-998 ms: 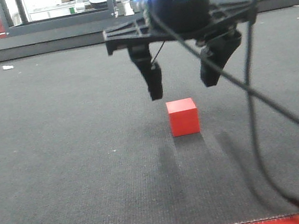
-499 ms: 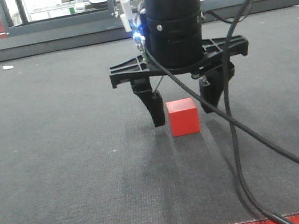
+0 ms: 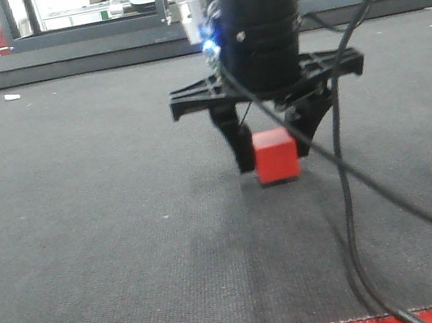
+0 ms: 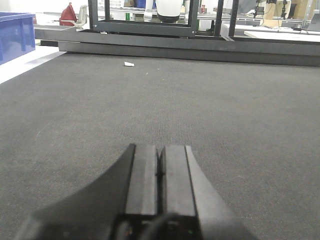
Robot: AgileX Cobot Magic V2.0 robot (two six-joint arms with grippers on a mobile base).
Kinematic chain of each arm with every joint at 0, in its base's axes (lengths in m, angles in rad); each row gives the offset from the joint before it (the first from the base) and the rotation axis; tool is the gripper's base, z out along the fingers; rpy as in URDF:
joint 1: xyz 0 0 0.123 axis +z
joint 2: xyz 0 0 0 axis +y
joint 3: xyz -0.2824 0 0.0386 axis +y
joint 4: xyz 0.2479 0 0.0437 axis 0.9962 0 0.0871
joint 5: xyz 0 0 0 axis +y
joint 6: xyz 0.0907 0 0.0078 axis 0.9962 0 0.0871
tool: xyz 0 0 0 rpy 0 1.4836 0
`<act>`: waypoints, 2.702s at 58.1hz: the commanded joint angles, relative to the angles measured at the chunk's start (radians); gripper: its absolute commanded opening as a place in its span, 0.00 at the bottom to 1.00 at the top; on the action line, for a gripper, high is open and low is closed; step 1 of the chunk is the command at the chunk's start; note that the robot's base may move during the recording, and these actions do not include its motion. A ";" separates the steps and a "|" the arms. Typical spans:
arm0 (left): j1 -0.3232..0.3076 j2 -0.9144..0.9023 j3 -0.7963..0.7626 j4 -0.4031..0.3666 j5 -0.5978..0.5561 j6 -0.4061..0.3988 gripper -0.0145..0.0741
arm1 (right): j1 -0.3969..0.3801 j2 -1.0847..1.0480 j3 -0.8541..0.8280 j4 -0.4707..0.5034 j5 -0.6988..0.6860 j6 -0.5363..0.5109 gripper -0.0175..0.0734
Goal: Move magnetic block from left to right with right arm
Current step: 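Close the right gripper on the red cube and lift it, then hold the red cube raised in the right gripper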
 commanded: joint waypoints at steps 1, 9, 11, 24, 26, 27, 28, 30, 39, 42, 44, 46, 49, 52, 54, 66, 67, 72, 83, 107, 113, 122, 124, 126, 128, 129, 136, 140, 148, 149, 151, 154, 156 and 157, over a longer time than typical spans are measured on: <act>0.001 -0.013 0.008 -0.005 -0.085 -0.006 0.02 | -0.035 -0.113 -0.032 -0.018 -0.009 -0.080 0.40; 0.001 -0.013 0.008 -0.005 -0.085 -0.006 0.02 | -0.096 -0.209 0.002 -0.017 -0.012 -0.187 0.40; 0.001 -0.013 0.008 -0.005 -0.085 -0.006 0.02 | -0.115 -0.241 0.019 -0.014 -0.014 -0.216 0.40; 0.001 -0.013 0.008 -0.005 -0.085 -0.006 0.02 | -0.262 -0.459 0.194 -0.014 -0.051 -0.343 0.40; 0.001 -0.013 0.008 -0.005 -0.085 -0.006 0.02 | -0.289 -0.496 0.233 -0.014 -0.061 -0.355 0.40; 0.001 -0.013 0.008 -0.005 -0.085 -0.006 0.02 | -0.304 -0.519 0.257 -0.014 -0.067 -0.363 0.40; 0.001 -0.013 0.008 -0.005 -0.085 -0.006 0.02 | -0.313 -0.533 0.273 -0.014 -0.071 -0.368 0.40; 0.001 -0.013 0.008 -0.005 -0.085 -0.006 0.02 | -0.332 -0.568 0.313 -0.014 -0.080 -0.378 0.40; 0.001 -0.013 0.008 -0.005 -0.085 -0.006 0.02 | -0.409 -0.720 0.483 -0.014 -0.155 -0.402 0.40; 0.001 -0.013 0.008 -0.005 -0.085 -0.006 0.02 | -0.423 -0.775 0.537 -0.014 -0.180 -0.409 0.40; 0.001 -0.013 0.008 -0.005 -0.085 -0.006 0.02 | -0.427 -0.807 0.567 -0.014 -0.191 -0.415 0.40; 0.001 -0.013 0.008 -0.005 -0.085 -0.006 0.02 | -0.428 -0.846 0.601 -0.014 -0.205 -0.421 0.40; 0.001 -0.013 0.008 -0.005 -0.085 -0.006 0.02 | -0.428 -0.901 0.651 -0.014 -0.218 -0.424 0.40; 0.001 -0.013 0.008 -0.005 -0.085 -0.006 0.02 | -0.428 -0.958 0.683 -0.014 -0.227 -0.424 0.40; 0.001 -0.013 0.008 -0.005 -0.085 -0.006 0.02 | -0.428 -0.999 0.706 -0.014 -0.227 -0.424 0.40; 0.001 -0.013 0.008 -0.005 -0.085 -0.006 0.02 | -0.414 -1.257 0.775 -0.014 -0.212 -0.425 0.40; 0.001 -0.013 0.008 -0.005 -0.085 -0.006 0.02 | -0.412 -1.274 0.775 -0.014 -0.209 -0.425 0.40; 0.001 -0.013 0.008 -0.005 -0.085 -0.006 0.02 | -0.405 -1.371 0.775 -0.014 -0.199 -0.425 0.40; 0.001 -0.013 0.008 -0.005 -0.085 -0.006 0.02 | -0.395 -1.544 0.775 -0.014 -0.188 -0.425 0.40; 0.001 -0.013 0.008 -0.005 -0.085 -0.006 0.02 | -0.395 -1.677 0.775 -0.014 -0.185 -0.425 0.40; 0.001 -0.013 0.008 -0.005 -0.085 -0.006 0.02 | -0.395 -1.677 0.775 -0.014 -0.185 -0.424 0.40; 0.001 -0.013 0.008 -0.005 -0.085 -0.006 0.02 | -0.395 -1.677 0.775 -0.014 -0.185 -0.424 0.40; 0.001 -0.013 0.008 -0.005 -0.085 -0.006 0.02 | -0.395 -1.677 0.775 -0.014 -0.185 -0.424 0.40; 0.001 -0.013 0.008 -0.005 -0.085 -0.006 0.02 | -0.395 -1.677 0.775 -0.014 -0.185 -0.424 0.40; 0.001 -0.013 0.008 -0.005 -0.085 -0.006 0.02 | -0.395 -1.677 0.775 -0.014 -0.185 -0.424 0.40; 0.001 -0.013 0.008 -0.005 -0.085 -0.006 0.02 | -0.395 -1.677 0.775 -0.014 -0.185 -0.424 0.40; 0.001 -0.013 0.008 -0.005 -0.085 -0.006 0.02 | -0.395 -1.677 0.775 -0.014 -0.185 -0.424 0.40; 0.001 -0.013 0.008 -0.005 -0.085 -0.006 0.02 | -0.395 -1.677 0.775 -0.014 -0.185 -0.424 0.40; 0.001 -0.013 0.008 -0.005 -0.085 -0.006 0.02 | -0.395 -1.677 0.775 -0.014 -0.185 -0.424 0.40; 0.001 -0.013 0.008 -0.005 -0.085 -0.006 0.02 | -0.395 -1.677 0.775 -0.014 -0.185 -0.424 0.40; 0.001 -0.013 0.008 -0.005 -0.085 -0.006 0.02 | -0.395 -1.677 0.775 -0.014 -0.185 -0.424 0.40; 0.001 -0.013 0.008 -0.005 -0.085 -0.006 0.02 | -0.395 -1.677 0.775 -0.014 -0.185 -0.424 0.40; 0.001 -0.013 0.008 -0.005 -0.085 -0.006 0.02 | -0.395 -1.677 0.775 -0.014 -0.185 -0.424 0.40; 0.001 -0.013 0.008 -0.005 -0.085 -0.006 0.02 | -0.395 -1.677 0.775 -0.014 -0.185 -0.424 0.40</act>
